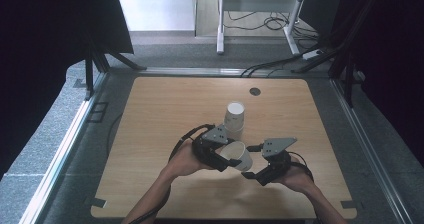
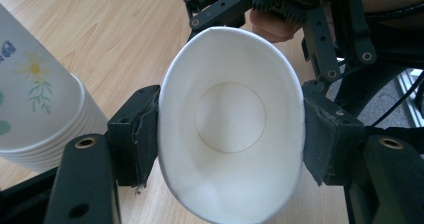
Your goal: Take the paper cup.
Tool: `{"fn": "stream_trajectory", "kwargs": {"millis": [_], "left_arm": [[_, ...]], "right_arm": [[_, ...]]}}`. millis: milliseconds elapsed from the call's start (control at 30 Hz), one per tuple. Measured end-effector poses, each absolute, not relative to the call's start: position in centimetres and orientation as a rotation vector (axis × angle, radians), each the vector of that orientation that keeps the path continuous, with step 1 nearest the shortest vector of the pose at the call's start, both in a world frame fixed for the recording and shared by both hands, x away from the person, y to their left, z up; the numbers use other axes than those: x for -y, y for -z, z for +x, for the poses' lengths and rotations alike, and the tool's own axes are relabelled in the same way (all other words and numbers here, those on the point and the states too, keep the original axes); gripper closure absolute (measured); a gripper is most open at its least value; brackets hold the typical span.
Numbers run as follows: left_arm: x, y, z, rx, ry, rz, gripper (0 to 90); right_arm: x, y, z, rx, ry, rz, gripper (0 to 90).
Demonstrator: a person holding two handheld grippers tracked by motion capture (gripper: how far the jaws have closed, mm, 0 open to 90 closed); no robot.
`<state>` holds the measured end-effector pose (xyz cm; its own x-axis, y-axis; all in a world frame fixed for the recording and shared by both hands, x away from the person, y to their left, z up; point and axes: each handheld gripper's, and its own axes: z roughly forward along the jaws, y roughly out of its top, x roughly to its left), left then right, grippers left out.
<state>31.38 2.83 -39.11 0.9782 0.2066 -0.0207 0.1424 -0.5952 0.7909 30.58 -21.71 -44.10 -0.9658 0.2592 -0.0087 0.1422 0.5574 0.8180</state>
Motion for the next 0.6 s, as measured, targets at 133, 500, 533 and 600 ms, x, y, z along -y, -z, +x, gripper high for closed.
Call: {"fn": "stream_trajectory", "kwargs": {"millis": [133,500,533,600], "left_arm": [[-2.8,39.01,31.37,-0.249,-0.109,2.236,31.8],[-2.94,38.68,31.38,-0.262,-0.166,2.296,31.8],[-2.96,38.65,31.37,-0.265,-0.172,2.302,31.8],[-2.99,38.62,31.36,-0.267,-0.18,2.308,31.8]], "right_arm": [[21.86,44.26,30.52,-2.655,-1.362,0.357,12.7],[22.54,44.69,30.43,-2.637,-1.355,0.418,6.9],[22.61,44.71,30.42,-2.635,-1.354,0.422,6.5],[22.73,44.76,30.4,-2.63,-1.351,0.433,5.6]]}}
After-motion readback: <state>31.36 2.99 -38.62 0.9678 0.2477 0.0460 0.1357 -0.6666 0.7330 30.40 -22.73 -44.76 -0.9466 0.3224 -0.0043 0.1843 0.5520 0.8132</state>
